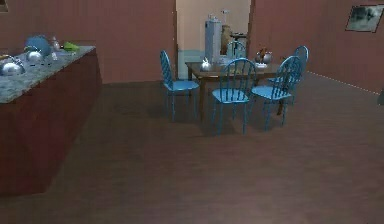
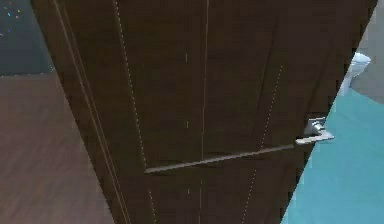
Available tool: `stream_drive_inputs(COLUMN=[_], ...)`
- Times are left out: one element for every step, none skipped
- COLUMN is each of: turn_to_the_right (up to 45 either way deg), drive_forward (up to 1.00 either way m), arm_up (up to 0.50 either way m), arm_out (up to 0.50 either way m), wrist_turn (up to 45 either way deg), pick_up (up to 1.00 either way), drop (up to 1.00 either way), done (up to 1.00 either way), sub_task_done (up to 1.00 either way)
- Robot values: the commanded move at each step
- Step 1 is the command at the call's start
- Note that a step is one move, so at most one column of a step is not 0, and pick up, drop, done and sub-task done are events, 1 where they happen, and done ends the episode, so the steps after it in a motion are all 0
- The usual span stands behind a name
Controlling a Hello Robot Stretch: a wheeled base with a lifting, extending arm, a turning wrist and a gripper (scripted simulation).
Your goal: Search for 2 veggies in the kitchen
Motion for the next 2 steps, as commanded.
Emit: stream_drive_inputs(turn_to_the_right=[-21.0,0.0], drive_forward=[0.0,1.0], arm_up=[0.0,0.0], arm_out=[0.0,0.0], wrist_turn=[0.0,0.0], pick_up=[0.0,0.0], drop=[0.0,0.0], done=[0.0,0.0], sub_task_done=[0.0,0.0])
